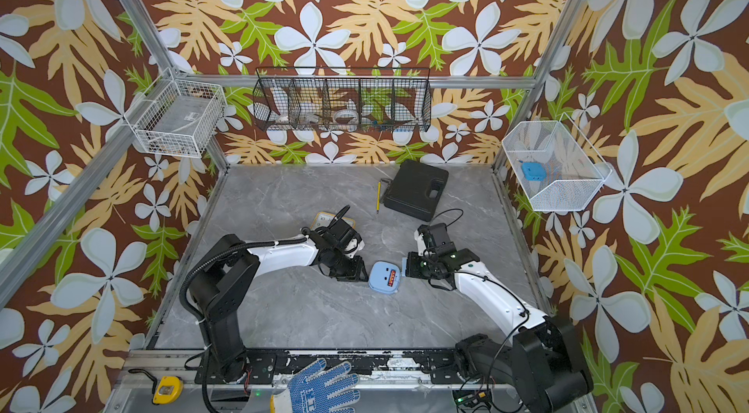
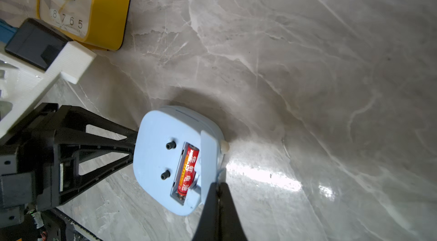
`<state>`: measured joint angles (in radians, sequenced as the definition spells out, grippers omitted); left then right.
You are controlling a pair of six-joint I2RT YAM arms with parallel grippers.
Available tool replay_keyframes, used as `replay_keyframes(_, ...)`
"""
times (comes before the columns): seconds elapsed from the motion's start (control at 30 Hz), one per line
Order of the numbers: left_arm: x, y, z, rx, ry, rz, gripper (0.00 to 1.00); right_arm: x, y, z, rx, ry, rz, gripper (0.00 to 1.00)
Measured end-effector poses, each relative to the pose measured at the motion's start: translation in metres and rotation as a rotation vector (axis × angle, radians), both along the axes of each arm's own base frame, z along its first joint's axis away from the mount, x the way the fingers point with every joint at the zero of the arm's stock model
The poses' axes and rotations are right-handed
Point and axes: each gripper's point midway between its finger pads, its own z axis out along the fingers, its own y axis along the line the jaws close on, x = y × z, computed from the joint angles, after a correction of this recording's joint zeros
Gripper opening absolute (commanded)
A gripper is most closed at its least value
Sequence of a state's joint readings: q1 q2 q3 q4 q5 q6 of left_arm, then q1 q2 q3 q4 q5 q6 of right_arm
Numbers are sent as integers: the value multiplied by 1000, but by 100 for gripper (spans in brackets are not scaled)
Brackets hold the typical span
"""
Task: Insert the battery into the alarm
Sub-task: Adjust the alarm at the center of the board.
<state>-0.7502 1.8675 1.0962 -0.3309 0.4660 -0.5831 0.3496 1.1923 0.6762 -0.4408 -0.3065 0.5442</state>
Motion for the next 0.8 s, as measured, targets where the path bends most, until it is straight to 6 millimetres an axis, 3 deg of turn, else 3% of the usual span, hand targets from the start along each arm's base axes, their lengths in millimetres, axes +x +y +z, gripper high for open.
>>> replay_keyframes(0.23, -8, -9, 10, -63, 26, 3, 41, -14, 5, -3, 62, 46, -23, 0)
replay_keyframes(0.5, -12, -26, 14, -109, 26, -27, 43, -14, 6, 1, 83, 53, -48, 0)
replay_keyframes(0.8, 2, -19, 38, -100, -95, 16, 48, -9, 7, 2, 34, 62, 16, 0)
